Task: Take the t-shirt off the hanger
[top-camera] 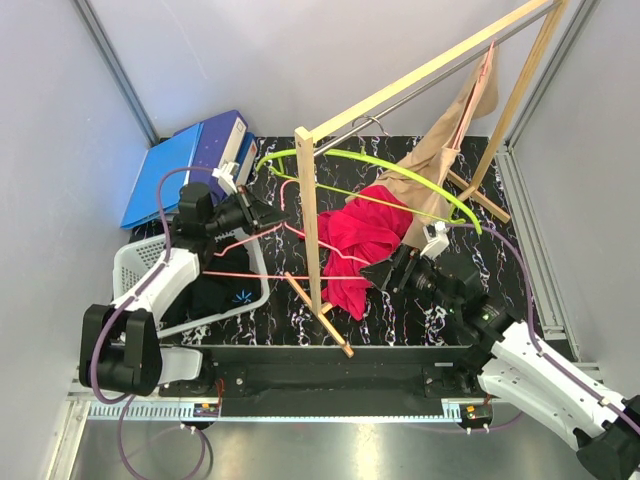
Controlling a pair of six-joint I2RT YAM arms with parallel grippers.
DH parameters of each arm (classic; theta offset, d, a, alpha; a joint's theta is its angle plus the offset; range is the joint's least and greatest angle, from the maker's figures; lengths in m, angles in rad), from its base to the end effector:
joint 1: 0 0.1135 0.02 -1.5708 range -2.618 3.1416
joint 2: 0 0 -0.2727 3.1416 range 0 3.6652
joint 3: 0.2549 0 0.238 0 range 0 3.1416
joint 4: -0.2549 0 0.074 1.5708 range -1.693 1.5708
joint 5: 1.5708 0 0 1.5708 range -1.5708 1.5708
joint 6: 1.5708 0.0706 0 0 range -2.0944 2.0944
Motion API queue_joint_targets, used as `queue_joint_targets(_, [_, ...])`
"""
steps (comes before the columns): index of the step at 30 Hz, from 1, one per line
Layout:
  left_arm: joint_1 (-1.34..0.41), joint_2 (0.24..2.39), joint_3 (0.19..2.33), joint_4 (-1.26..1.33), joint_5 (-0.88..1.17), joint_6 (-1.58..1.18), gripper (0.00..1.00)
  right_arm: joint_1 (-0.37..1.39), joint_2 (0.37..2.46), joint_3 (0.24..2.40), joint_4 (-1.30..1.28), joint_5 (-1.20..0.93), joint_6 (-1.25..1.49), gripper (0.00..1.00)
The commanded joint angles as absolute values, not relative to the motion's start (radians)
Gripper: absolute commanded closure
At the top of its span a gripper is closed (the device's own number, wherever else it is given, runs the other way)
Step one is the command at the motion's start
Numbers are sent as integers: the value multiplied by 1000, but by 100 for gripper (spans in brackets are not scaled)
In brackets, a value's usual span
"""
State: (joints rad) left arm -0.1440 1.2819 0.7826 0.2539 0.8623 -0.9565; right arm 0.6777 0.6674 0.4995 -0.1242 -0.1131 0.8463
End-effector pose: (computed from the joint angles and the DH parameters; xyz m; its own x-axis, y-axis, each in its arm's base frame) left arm 0.2789 -0.0946 0.2882 -0.8106 -0.4197 -0.4084 0.2775 0.3387 -0.8990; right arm 0.1360 0.1197 0.2615 -0.6782 0.4092 -0.6103 -0.3007 0.6033 0.7387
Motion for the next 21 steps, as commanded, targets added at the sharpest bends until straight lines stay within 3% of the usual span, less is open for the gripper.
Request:
queue_joint_targets(1, [-161, 1269, 717, 489, 982, -1057, 100, 672, 690, 476, 24, -100, 850, 13])
queue_joint_targets(5, [-179, 1284, 667, 670, 1009, -1193, 100, 672, 735, 479, 40, -101, 839, 19])
queue_joint_targets(13, [-222, 1302, 690, 725, 1017, -1230, 100, 672, 709, 450, 86, -147, 766, 30])
queue_joint_targets(21, [-264, 1266, 718, 698, 1023, -1235, 100, 672, 626, 331, 300, -152, 747, 45])
